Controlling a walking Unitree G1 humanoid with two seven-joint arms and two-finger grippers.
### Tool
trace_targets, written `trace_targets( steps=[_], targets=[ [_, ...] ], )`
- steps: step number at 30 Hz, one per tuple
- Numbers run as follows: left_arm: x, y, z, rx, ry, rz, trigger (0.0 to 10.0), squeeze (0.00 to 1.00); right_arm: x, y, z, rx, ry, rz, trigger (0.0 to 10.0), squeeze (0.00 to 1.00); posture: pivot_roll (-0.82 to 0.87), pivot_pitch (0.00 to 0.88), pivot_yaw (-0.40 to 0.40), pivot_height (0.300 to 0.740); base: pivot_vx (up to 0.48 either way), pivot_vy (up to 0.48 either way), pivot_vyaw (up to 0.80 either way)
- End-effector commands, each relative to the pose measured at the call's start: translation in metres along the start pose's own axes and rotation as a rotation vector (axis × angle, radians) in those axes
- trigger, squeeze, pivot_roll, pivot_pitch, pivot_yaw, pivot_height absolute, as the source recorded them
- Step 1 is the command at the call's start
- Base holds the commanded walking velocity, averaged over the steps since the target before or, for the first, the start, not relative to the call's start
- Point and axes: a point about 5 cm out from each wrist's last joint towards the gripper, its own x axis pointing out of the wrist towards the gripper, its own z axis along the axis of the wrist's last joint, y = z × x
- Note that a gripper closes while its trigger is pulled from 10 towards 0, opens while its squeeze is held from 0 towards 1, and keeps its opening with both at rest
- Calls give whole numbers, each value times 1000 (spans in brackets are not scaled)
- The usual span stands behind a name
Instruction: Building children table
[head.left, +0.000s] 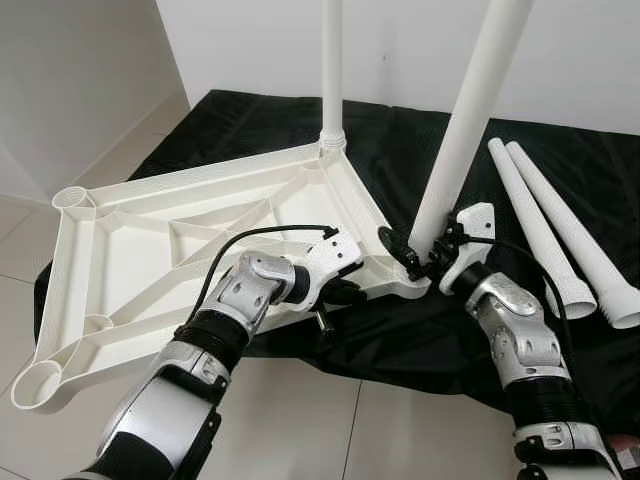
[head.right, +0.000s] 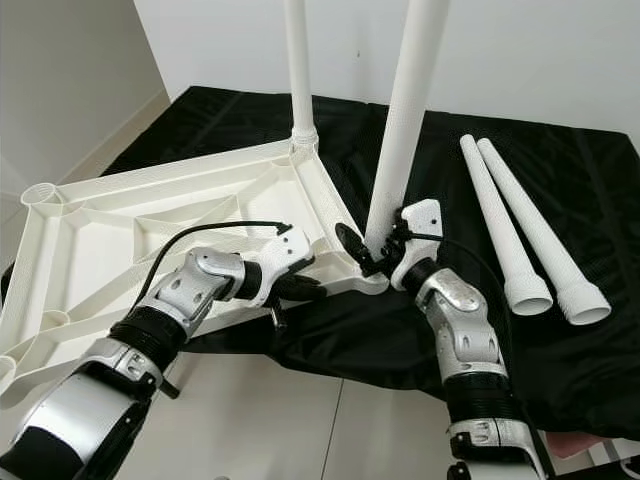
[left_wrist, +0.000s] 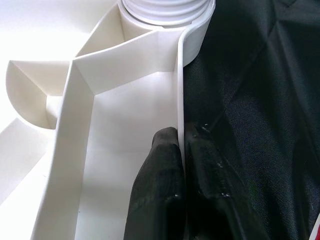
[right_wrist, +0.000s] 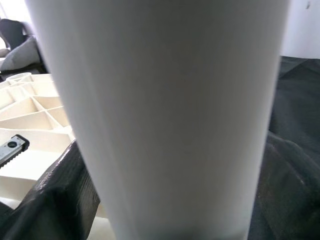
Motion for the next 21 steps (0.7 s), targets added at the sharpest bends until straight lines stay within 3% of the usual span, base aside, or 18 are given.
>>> trace_targets(
  steps=[1, 21],
  targets=[
    [3, -4, -18, -43, 64, 14, 10000, 0, 0, -3, 1, 4, -11, 21, 10000, 0, -160, 93, 79, 740, 0, 0, 0],
    [2, -5, -18, -42, 66, 11, 10000, 0, 1, -9, 3, -2, -30, 68, 10000, 0, -160, 97, 89, 740, 0, 0, 0]
  ],
)
